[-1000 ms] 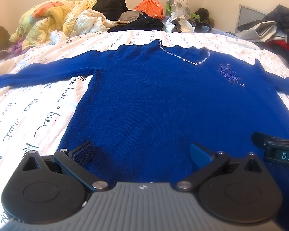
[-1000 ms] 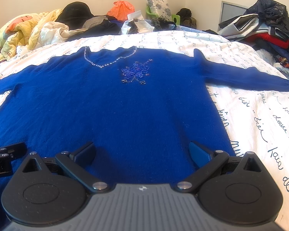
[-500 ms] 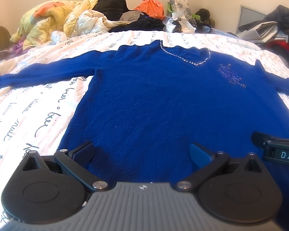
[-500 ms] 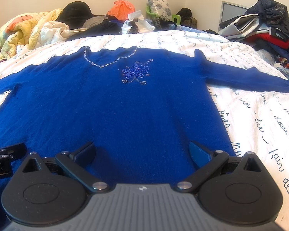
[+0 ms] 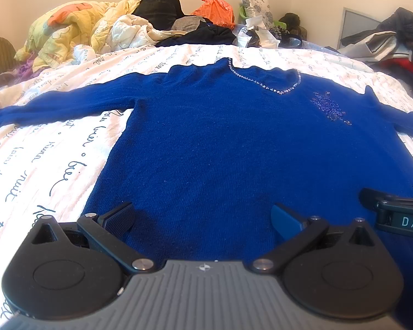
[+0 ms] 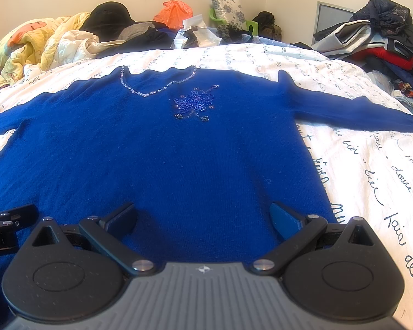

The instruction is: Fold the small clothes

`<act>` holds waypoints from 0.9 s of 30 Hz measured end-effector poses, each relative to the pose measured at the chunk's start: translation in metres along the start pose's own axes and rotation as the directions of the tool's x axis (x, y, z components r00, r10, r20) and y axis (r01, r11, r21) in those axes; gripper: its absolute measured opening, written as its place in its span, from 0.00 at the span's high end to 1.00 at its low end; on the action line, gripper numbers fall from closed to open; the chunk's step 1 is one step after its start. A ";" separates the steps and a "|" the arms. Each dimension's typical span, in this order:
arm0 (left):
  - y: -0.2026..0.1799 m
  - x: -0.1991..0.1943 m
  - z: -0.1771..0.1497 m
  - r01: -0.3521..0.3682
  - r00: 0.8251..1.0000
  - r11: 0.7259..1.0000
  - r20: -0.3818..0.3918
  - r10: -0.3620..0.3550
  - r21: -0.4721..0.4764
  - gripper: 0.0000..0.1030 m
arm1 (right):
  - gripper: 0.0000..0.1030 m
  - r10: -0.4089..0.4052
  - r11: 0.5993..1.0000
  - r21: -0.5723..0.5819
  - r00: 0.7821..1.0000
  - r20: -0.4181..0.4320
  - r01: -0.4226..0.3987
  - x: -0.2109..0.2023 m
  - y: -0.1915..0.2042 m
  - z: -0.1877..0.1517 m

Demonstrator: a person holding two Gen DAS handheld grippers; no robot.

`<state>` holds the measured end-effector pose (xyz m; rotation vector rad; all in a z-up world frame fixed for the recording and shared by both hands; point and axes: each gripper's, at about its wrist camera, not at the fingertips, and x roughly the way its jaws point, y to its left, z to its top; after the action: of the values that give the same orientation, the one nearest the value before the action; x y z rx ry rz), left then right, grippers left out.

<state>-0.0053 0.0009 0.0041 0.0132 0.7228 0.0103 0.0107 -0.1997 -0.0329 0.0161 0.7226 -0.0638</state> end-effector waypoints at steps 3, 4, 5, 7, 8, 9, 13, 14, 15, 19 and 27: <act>0.000 0.000 0.000 0.000 1.000 1.000 0.000 0.000 0.000 0.00 | 0.00 0.005 1.000 -0.001 1.000 -0.004 -0.005 0.000 -0.001 0.001; 0.000 0.000 0.000 0.000 1.000 1.000 0.000 0.000 0.000 0.00 | 0.00 0.008 1.000 -0.005 1.000 -0.007 -0.008 0.002 0.000 0.002; 0.000 0.000 0.000 0.000 1.000 1.000 0.000 0.000 0.001 0.00 | 0.00 0.011 1.000 -0.008 1.000 -0.012 -0.011 0.003 0.000 0.004; 0.000 0.000 0.000 0.000 1.000 1.000 0.000 0.000 0.000 0.00 | 0.00 0.038 0.997 -0.060 0.999 -0.024 -0.040 0.002 0.001 0.012; 0.000 0.000 0.000 0.000 1.000 1.000 0.000 0.000 0.000 0.00 | 0.00 0.045 0.995 -0.092 0.999 -0.011 -0.045 0.000 0.002 0.015; 0.000 0.000 0.000 0.000 1.000 1.000 0.000 0.000 0.000 0.00 | 0.00 0.046 0.991 -0.130 0.999 0.016 -0.043 -0.006 0.002 0.016; 0.000 0.000 -0.001 0.000 1.000 1.000 0.000 0.000 0.001 0.00 | 0.00 0.060 0.952 -0.306 0.977 0.203 0.005 -0.027 0.000 0.025; 0.000 0.000 -0.001 0.001 1.000 1.000 0.000 -0.001 0.001 0.00 | 0.00 0.087 0.944 -0.331 0.969 0.231 -0.006 -0.030 -0.005 0.028; 0.000 0.000 0.000 0.003 1.000 1.000 0.001 -0.003 0.003 0.00 | 0.00 0.111 0.940 -0.341 0.962 0.251 -0.020 -0.032 -0.011 0.032; 0.002 0.002 0.002 0.020 1.000 1.000 0.001 -0.020 0.011 0.00 | 0.00 0.092 0.948 -0.320 0.959 0.267 -0.002 -0.019 -0.038 0.050; 0.001 0.003 0.002 0.016 1.000 1.000 0.003 -0.016 0.010 0.00 | 0.00 0.070 0.880 0.451 0.981 0.183 -0.147 0.043 -0.278 0.124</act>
<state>-0.0017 0.0024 0.0034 0.0169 0.7198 -0.0090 0.1068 -0.4837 0.0337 0.5064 0.5280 -0.1273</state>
